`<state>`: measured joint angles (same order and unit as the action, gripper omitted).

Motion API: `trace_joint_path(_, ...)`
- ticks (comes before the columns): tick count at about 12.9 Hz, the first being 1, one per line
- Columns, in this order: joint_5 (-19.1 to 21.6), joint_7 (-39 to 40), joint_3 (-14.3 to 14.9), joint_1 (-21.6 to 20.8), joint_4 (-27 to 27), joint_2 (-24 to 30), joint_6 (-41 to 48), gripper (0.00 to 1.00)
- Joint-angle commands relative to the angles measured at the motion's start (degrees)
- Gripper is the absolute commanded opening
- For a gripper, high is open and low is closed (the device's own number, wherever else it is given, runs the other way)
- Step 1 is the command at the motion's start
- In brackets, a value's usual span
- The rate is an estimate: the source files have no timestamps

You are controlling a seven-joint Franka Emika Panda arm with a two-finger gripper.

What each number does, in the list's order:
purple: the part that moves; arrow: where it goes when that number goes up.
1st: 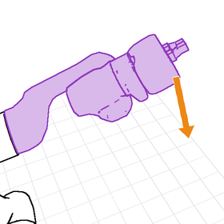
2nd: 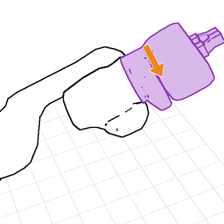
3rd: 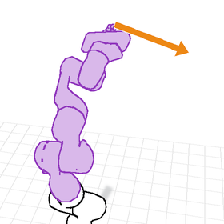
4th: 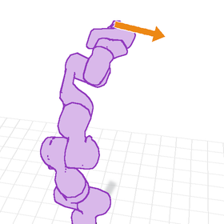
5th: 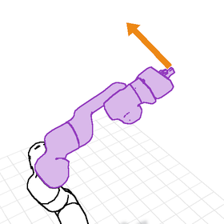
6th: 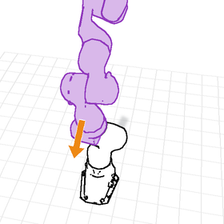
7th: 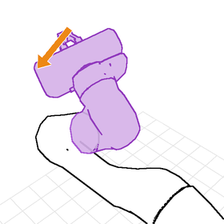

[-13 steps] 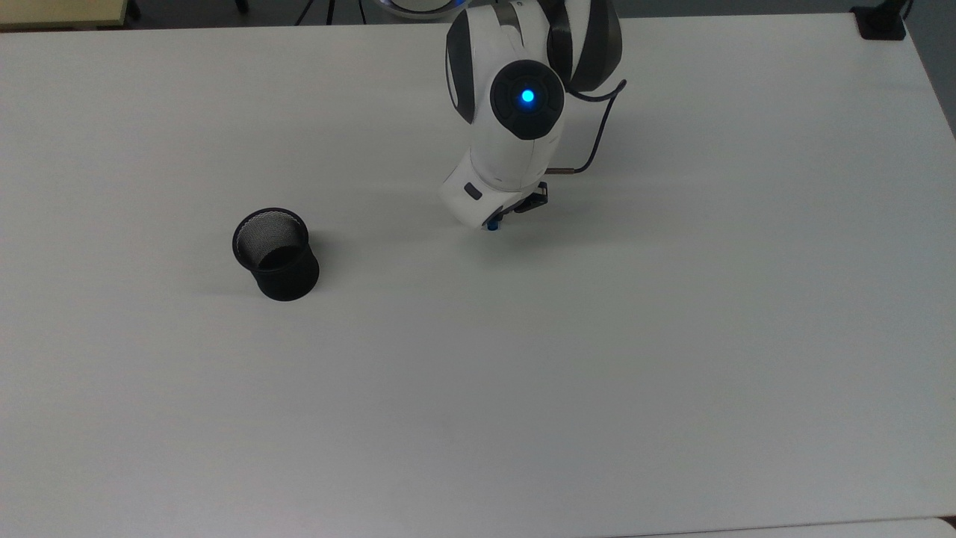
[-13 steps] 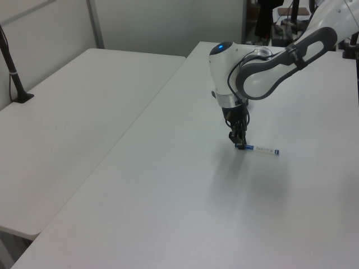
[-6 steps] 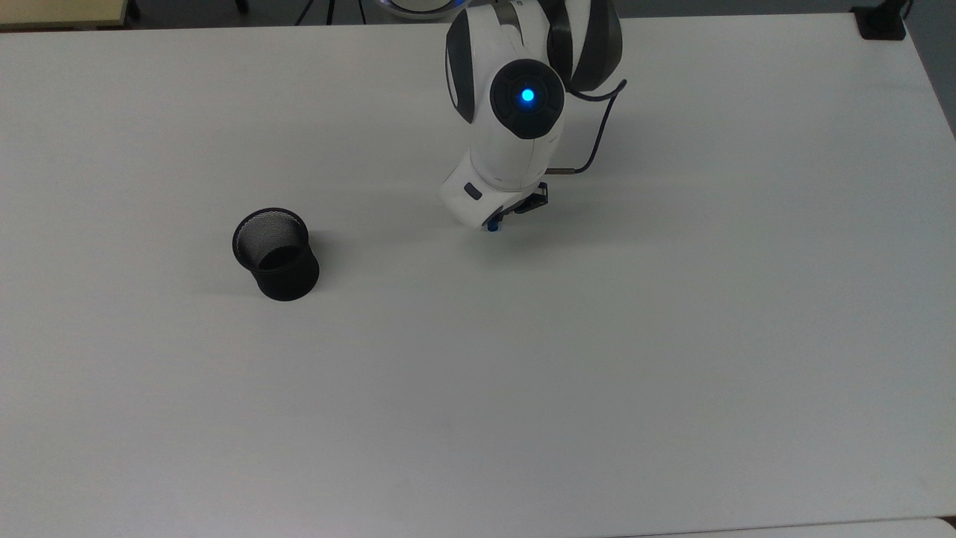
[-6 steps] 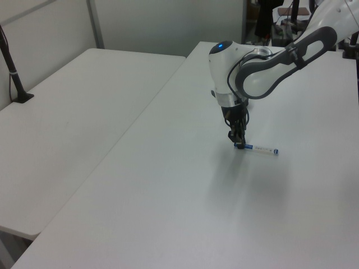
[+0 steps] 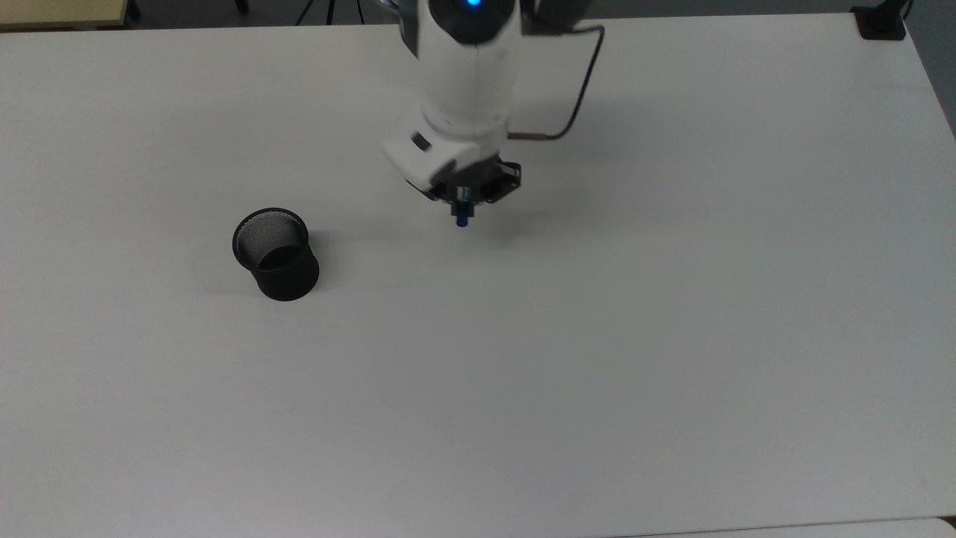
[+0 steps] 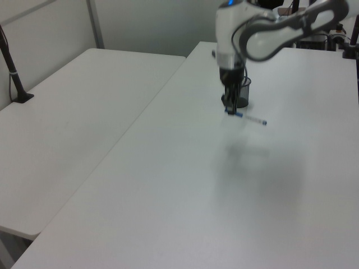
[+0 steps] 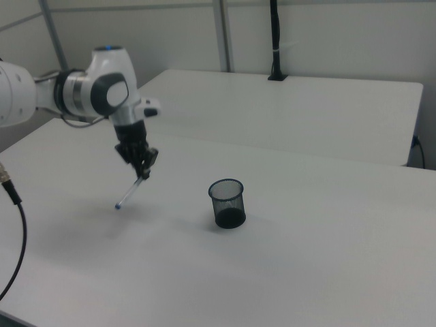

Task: Insert the marker
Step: 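Lift the marker and carry it over the black mesh cup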

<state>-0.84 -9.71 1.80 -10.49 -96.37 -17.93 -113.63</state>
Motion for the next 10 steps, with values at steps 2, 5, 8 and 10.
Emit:
trace_joint_path(2, -0.66, 4.34, 0.58, 5.91, -2.41, 8.61, -7.28, 0.0)
trace_joint_path(5, -0.92, 4.17, 2.5, 9.6, -2.41, 8.35, -19.65, 0.0)
trace_joint_path(8, -0.83, 4.26, 5.75, 10.57, -2.94, 8.35, -24.87, 0.0)
trace_joint_path(10, -0.75, 4.17, 7.34, 10.93, -3.81, 8.35, -27.68, 0.0)
